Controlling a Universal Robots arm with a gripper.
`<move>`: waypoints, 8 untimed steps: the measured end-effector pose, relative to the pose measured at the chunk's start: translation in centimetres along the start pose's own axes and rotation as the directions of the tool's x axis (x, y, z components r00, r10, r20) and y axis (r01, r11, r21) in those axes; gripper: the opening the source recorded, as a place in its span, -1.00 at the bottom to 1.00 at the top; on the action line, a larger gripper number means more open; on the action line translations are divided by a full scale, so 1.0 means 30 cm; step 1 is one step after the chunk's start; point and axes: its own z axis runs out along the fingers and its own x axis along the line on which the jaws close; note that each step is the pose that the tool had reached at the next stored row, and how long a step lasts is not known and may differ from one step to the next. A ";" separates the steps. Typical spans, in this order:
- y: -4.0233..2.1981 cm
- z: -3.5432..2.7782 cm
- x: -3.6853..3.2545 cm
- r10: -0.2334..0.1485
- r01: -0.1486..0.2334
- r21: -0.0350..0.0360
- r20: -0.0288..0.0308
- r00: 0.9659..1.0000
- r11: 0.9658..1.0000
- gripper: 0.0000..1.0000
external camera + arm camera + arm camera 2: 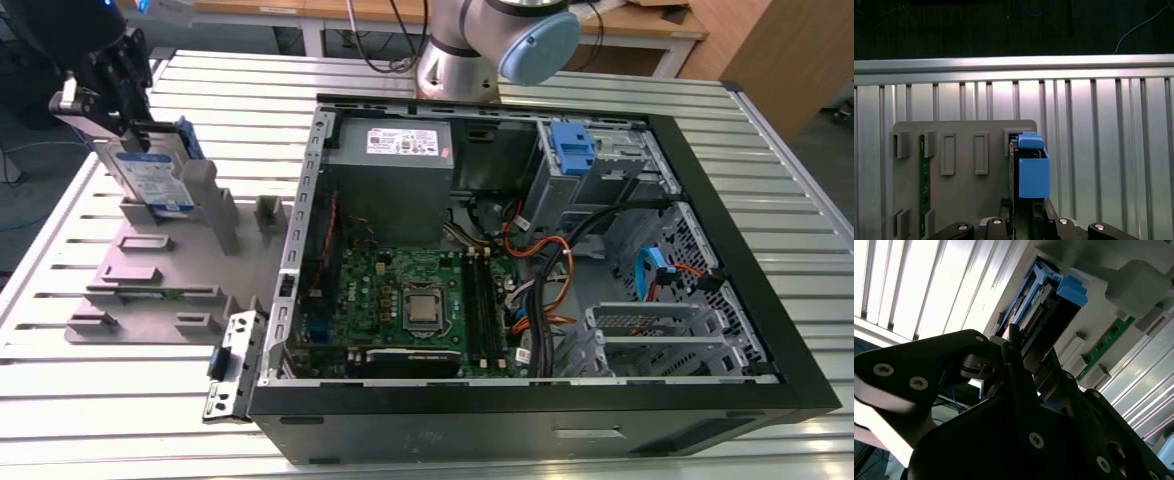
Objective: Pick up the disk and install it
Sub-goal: 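Pick up the disk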
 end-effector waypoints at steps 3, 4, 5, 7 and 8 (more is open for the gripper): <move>0.000 -0.001 0.000 0.000 0.000 0.000 0.000 1.000 1.000 -0.31; 0.000 -0.002 0.000 0.000 0.000 0.000 0.000 1.000 1.000 -0.31; 0.000 -0.002 0.000 0.000 0.000 0.000 0.000 1.000 1.000 -0.31; 0.000 -0.002 0.000 -0.001 0.001 0.000 0.000 1.000 1.000 -0.31; 0.000 -0.002 0.000 -0.001 0.001 0.000 0.000 1.000 1.000 -0.31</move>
